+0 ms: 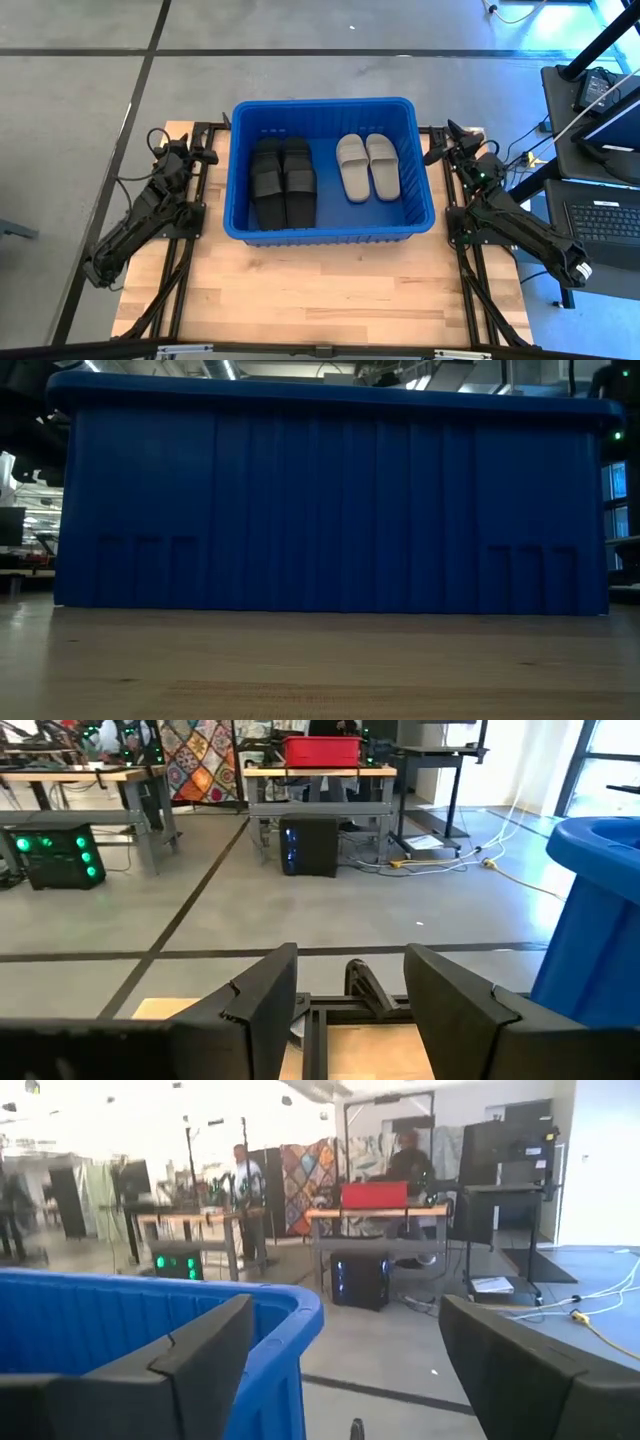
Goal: Pick and place slides into bin
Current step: Return to Home Position
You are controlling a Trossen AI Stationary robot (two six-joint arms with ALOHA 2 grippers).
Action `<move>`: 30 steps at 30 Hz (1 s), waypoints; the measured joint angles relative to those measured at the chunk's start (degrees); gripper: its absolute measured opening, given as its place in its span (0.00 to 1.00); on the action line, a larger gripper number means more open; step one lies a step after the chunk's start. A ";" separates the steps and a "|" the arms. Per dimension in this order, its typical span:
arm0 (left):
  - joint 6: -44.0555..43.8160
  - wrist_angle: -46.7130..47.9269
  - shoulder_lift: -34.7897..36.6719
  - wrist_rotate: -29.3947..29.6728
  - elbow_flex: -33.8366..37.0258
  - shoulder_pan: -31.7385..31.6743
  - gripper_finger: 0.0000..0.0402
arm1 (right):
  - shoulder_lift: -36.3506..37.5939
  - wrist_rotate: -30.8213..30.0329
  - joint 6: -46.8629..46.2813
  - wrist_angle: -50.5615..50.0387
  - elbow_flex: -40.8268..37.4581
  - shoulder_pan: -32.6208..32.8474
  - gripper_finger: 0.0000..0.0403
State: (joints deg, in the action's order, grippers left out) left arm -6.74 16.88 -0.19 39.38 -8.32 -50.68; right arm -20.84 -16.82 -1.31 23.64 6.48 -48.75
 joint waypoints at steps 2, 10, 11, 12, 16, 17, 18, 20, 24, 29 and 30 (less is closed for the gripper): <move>-0.01 0.00 0.00 0.15 0.00 0.00 0.45 | 0.01 0.00 -0.47 4.09 -2.78 -0.53 0.79; -0.28 0.00 0.00 0.18 -0.04 0.00 0.45 | 0.19 -0.40 -2.98 7.25 -5.42 -3.27 0.79; -0.31 0.00 0.00 0.16 -0.04 0.00 0.45 | 0.38 -1.54 -2.09 6.82 -5.05 -3.63 0.79; -0.31 0.04 0.00 0.15 -0.07 0.00 0.45 | 0.52 -2.95 -1.12 6.32 -4.70 -4.00 0.79; -0.33 0.37 0.00 0.15 -0.09 0.02 0.45 | 1.49 -4.62 2.37 3.83 -2.30 -5.16 0.79; -0.33 0.37 0.00 0.15 -0.09 0.02 0.45 | 1.48 -4.62 2.83 2.21 -1.80 -5.49 0.79; -0.33 0.39 0.00 0.15 -0.09 0.00 0.45 | 1.46 -4.63 2.97 0.48 -1.75 -5.67 0.79; -0.33 0.39 0.00 0.15 -0.09 0.02 0.45 | 1.44 -4.25 2.04 -1.81 -1.79 -5.93 0.79; -0.61 0.42 0.00 0.13 -0.09 0.02 0.45 | 1.50 -2.62 1.59 -3.31 -2.40 -6.01 0.79; -0.66 0.44 0.00 -1.46 -0.09 0.07 0.45 | 2.14 -2.56 1.41 -3.36 -2.42 -6.01 0.79; -0.66 0.46 0.00 -2.24 -0.09 0.07 0.45 | 2.54 -2.58 1.34 -3.73 -2.42 -6.01 0.79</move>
State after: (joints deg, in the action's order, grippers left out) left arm -7.40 17.35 -0.19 37.13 -8.40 -50.61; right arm -18.30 -19.40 0.03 19.92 4.05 -54.76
